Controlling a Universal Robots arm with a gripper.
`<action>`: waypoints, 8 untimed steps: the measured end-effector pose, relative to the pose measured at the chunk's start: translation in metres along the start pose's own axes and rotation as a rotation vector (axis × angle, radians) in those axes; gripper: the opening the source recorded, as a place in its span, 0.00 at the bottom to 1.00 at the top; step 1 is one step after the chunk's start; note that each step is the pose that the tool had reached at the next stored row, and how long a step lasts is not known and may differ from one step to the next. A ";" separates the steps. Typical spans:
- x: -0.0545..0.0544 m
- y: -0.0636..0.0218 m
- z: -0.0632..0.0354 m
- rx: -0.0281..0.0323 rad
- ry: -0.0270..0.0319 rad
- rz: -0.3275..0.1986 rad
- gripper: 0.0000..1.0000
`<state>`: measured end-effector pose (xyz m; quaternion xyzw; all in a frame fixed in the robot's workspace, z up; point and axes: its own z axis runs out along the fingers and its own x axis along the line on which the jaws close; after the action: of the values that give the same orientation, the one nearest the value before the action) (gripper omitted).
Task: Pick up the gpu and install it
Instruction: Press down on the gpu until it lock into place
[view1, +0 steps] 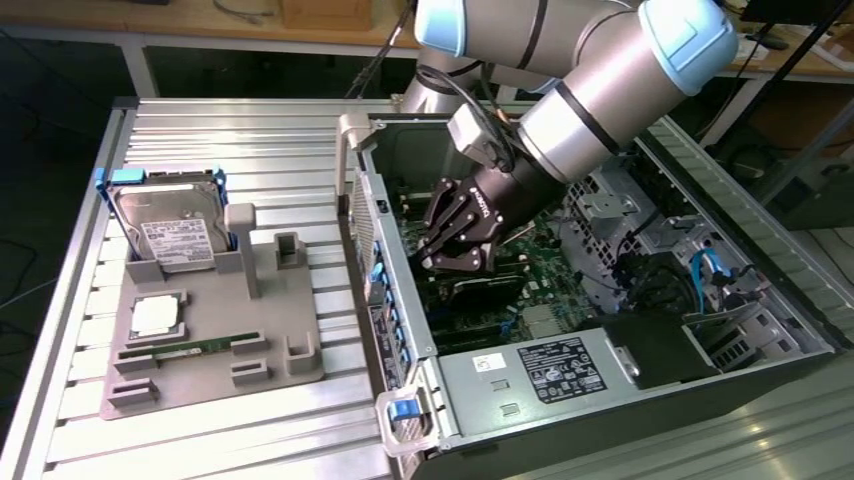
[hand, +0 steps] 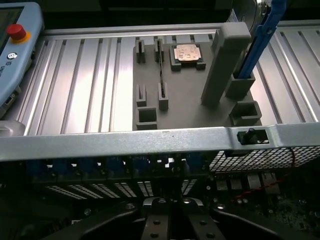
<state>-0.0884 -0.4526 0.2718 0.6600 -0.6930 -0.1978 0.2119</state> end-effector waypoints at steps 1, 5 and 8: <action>0.000 -0.0001 -0.0001 -0.0041 -0.0004 0.001 0.11; 0.000 0.0006 -0.0009 -0.0379 -0.0018 0.007 0.11; 0.000 -0.0003 -0.0018 -0.0599 -0.0030 0.008 0.11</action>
<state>-0.0872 -0.4523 0.2731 0.6502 -0.6899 -0.2185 0.2314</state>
